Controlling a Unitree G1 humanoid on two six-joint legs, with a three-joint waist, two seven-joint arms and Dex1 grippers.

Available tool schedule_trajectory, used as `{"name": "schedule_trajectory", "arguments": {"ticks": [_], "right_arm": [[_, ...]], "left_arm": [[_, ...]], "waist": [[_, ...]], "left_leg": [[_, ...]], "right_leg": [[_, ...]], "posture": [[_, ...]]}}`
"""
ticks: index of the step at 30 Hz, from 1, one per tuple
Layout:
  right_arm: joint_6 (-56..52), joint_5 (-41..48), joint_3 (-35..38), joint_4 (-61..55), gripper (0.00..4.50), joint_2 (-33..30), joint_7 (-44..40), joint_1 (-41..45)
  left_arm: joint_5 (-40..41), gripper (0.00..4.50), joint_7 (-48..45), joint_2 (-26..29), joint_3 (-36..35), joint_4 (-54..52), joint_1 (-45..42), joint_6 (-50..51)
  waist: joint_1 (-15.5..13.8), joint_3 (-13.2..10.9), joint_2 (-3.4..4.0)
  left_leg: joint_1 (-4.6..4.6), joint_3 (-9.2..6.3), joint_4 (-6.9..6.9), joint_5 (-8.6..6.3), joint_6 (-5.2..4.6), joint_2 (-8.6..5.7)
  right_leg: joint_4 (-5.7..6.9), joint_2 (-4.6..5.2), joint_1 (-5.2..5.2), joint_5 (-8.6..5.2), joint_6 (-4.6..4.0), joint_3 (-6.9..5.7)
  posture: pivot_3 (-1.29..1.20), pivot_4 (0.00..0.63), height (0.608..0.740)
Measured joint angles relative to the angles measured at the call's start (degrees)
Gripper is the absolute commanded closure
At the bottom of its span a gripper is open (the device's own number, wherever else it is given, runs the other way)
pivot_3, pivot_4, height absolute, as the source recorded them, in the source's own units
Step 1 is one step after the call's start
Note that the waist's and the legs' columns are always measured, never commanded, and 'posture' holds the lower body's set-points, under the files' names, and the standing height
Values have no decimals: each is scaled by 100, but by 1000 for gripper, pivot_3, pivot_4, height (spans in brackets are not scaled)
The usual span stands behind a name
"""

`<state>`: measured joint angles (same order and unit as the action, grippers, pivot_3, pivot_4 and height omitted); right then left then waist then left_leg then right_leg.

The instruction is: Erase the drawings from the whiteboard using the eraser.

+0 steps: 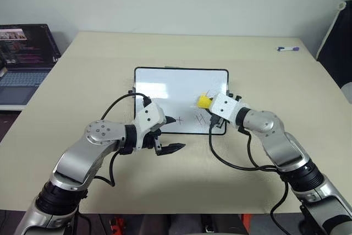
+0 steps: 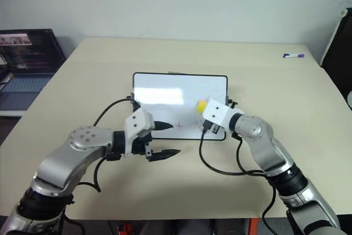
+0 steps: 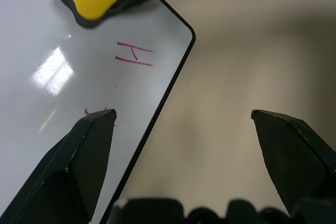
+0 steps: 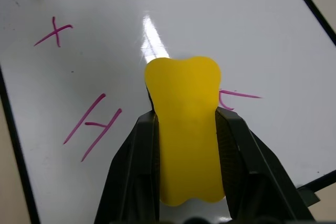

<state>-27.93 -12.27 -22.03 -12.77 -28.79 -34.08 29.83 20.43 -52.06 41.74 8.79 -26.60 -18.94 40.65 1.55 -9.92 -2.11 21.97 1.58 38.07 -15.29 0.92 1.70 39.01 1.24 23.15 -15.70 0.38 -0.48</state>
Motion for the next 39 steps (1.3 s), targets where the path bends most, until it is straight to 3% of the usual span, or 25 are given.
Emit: {"name": "schedule_trajectory", "arguments": {"ticks": [7, 17, 25, 35, 39], "right_arm": [[373, -265, 598, 637, 3380, 118, 919, 401], [380, -240, 7, 32, 3381, -324, -354, -162], [772, -787, 525, 760, 3389, -78, 980, 393], [905, -797, 161, 286, 3390, -131, 183, -26], [631, -541, 427, 232, 3391, 171, 181, -110]], "left_arm": [[98, 0, -2, 2, 0, -14, -14, 34], [215, 0, 15, 20, -1, -22, -60, 65], [230, 0, 16, 24, -1, -46, -109, 138], [242, 0, 20, 24, -1, -51, -93, 143], [256, 0, 0, 99, -42, -52, 43, 122]], "waist": [[-30, 1, -2], [3, 3, -6], [-18, 2, -6], [19, 2, -5], [19, 2, -5]], "left_leg": [[2, 2, 0, 9, -1, -2], [-5, 5, -5, 8, -2, 1], [-2, 4, -5, 23, 0, -1], [-3, 6, -14, 21, 0, 3], [-3, 5, -14, 21, 1, 6]], "right_leg": [[-2, 0, 0, 7, -8, 0], [-2, -1, -1, -8, 16, 3], [-4, -1, 1, 3, 14, 4], [-6, -2, 3, -4, 12, 5], [-4, -3, 4, -3, 12, 4]], "posture": [[0, 150, 740], [0, 150, 740], [0, 150, 740], [0, 150, 740], [0, 150, 740]]}}
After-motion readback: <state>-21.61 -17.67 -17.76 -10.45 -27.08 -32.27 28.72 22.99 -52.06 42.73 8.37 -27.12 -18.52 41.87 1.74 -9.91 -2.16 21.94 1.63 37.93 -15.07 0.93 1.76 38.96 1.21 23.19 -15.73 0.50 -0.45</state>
